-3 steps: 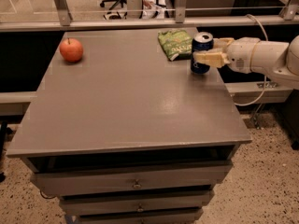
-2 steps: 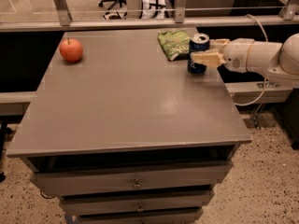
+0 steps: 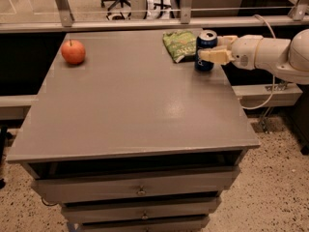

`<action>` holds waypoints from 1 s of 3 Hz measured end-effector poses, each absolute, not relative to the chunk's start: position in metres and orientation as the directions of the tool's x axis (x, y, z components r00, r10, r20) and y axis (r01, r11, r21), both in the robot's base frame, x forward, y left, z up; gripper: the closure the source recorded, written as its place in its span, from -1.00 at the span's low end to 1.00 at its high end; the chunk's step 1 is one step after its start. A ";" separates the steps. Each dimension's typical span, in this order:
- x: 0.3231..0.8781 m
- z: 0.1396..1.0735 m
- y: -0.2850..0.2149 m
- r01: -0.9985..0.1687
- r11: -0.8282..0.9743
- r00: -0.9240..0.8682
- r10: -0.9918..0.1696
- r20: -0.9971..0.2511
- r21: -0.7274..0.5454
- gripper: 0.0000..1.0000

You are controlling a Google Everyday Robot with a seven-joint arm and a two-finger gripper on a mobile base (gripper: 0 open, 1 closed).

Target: Move pepsi can near green jalapeno chip bag

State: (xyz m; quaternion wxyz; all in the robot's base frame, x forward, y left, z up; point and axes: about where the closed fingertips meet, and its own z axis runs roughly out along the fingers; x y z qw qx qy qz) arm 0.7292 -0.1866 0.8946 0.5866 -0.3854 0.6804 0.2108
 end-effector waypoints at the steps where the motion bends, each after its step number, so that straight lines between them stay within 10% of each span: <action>1: 0.734 0.898 -0.193 -0.766 0.620 -0.015 -0.281 -0.960 -0.169 0.65; 3: 0.726 0.901 -0.212 -0.740 0.649 -0.020 -0.284 -0.959 -0.177 -0.30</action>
Offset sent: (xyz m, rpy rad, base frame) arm 0.0012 -0.0329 0.0074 -0.0135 -0.0032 -0.0570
